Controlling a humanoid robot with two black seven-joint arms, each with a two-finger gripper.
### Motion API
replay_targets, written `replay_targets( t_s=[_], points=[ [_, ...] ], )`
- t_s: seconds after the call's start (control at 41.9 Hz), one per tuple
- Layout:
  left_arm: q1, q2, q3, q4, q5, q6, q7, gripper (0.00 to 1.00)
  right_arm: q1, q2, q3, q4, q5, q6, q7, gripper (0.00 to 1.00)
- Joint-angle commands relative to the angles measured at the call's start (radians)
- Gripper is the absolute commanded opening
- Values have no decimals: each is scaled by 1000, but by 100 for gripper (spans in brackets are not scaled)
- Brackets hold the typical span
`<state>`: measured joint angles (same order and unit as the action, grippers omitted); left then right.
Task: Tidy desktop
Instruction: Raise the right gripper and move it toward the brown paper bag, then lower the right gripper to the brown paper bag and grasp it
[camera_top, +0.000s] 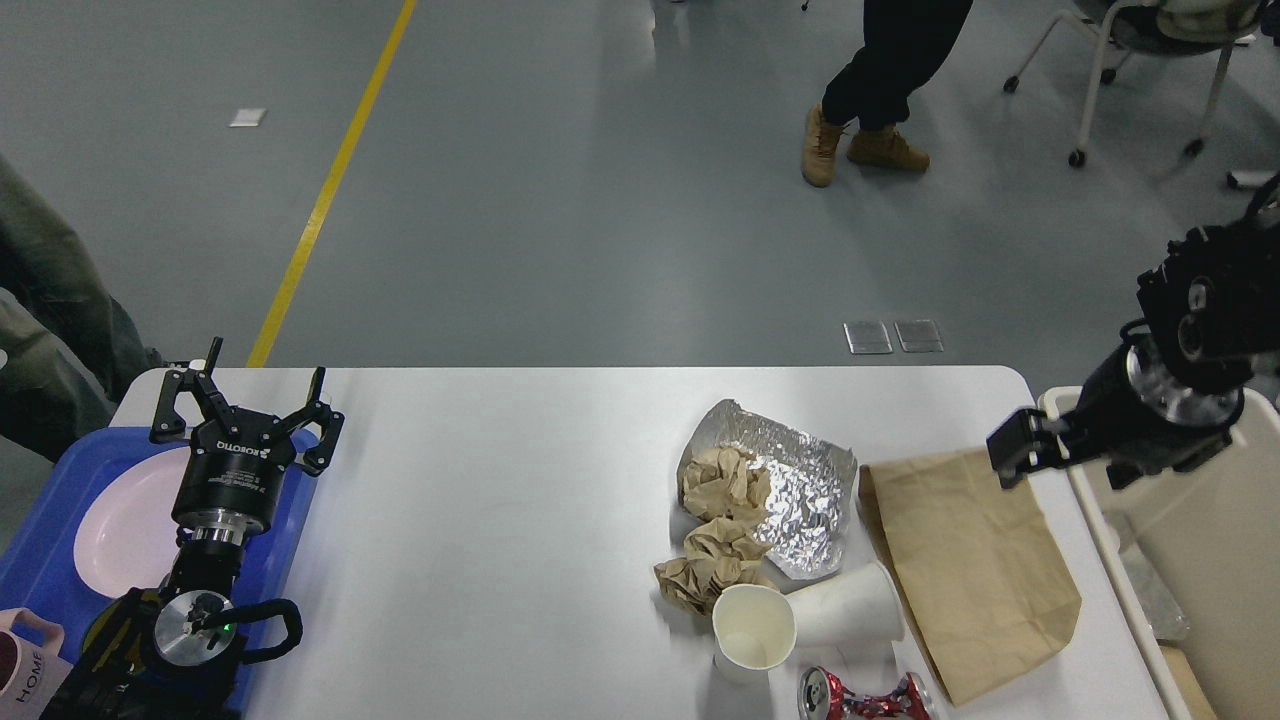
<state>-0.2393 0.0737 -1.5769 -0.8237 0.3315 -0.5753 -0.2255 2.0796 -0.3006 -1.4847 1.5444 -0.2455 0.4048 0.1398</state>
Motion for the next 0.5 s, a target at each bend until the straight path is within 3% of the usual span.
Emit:
replay_targets(
  t_s=[0.0,0.143,0.262,0.477],
  points=[
    [0,0,0,0,0,0,0,97,-192,-89,17,-125,-118,-81,21,95],
    [0,0,0,0,0,0,0,97,-337,-152,55,-286,-141,-98,105,96],
    [0,0,0,0,0,0,0,97,-539,-153,124,-450,-133,-112,208,96],
    [0,0,0,0,1,0,0,97,-667,-144,155,-515,-129,-184,210,96]
  ],
)
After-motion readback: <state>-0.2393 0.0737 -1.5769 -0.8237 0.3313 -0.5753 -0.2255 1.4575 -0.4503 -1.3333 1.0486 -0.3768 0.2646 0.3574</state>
